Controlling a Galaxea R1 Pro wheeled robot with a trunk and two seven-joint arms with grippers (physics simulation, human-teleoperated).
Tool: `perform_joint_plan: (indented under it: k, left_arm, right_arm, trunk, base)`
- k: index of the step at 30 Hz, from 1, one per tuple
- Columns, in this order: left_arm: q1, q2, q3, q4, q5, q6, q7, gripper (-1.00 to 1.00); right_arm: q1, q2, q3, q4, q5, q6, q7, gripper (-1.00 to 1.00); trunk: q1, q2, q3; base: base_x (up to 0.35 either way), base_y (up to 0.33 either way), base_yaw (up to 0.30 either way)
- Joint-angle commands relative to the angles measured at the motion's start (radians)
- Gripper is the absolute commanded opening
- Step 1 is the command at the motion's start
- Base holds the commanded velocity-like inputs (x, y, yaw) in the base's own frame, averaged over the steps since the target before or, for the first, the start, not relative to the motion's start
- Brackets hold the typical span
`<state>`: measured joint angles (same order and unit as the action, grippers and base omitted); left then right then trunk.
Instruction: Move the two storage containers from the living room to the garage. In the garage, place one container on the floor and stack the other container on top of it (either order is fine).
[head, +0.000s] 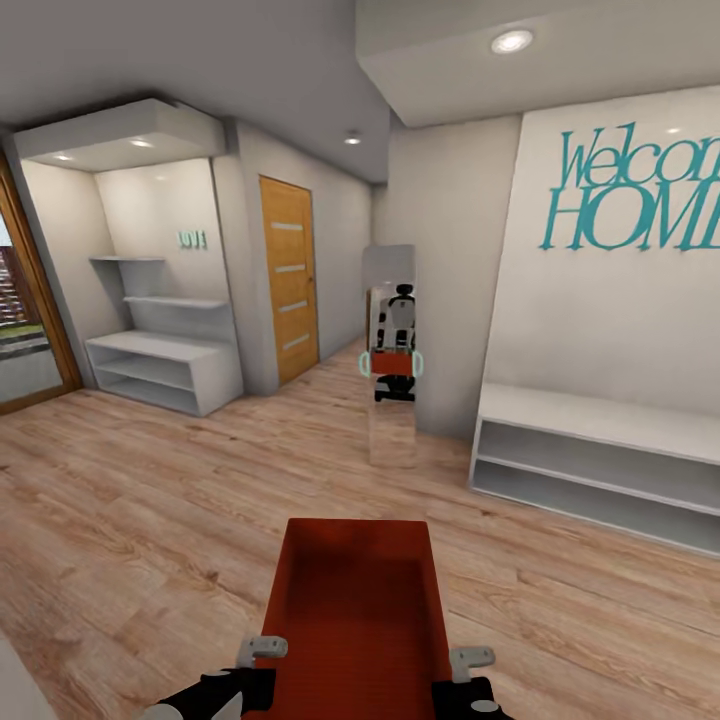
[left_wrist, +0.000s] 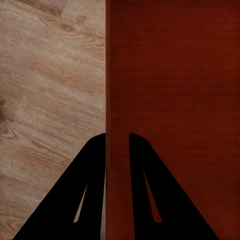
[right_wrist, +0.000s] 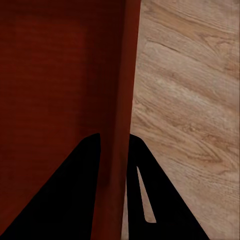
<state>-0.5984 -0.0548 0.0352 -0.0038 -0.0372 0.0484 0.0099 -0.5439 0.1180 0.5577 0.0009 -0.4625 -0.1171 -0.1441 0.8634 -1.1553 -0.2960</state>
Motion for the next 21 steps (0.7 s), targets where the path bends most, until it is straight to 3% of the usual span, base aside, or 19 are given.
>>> perform_joint_plan:
  k: [1,6,21]
  left_arm:
    - [-0.001,0.0,-0.003,-0.002,-0.009,0.004,0.008,-1.0]
    - [-0.001,0.0,-0.004,-0.002,-0.009,0.004,0.007,-1.0]
    - [-0.001,0.0,-0.004,-0.001,-0.009,0.004,0.008,-1.0]
  right_arm:
    - [-0.001,-0.013,0.014,0.004,-0.021,-0.006,-0.005,-1.0]
    - [-0.001,-0.013,0.014,0.004,-0.021,-0.006,-0.006,-1.0]
    - [-0.001,-0.014,0.014,0.004,-0.021,-0.006,-0.006,-1.0]
  trunk:
    - [0.001,-0.001,-0.001]
    - [0.001,-0.001,-0.003]
    - [0.001,-0.001,-0.01]
  base:
    - [0.324,0.0,0.005]
    - [0.324,0.0,0.143]
    - [0.324,0.0,0.26]
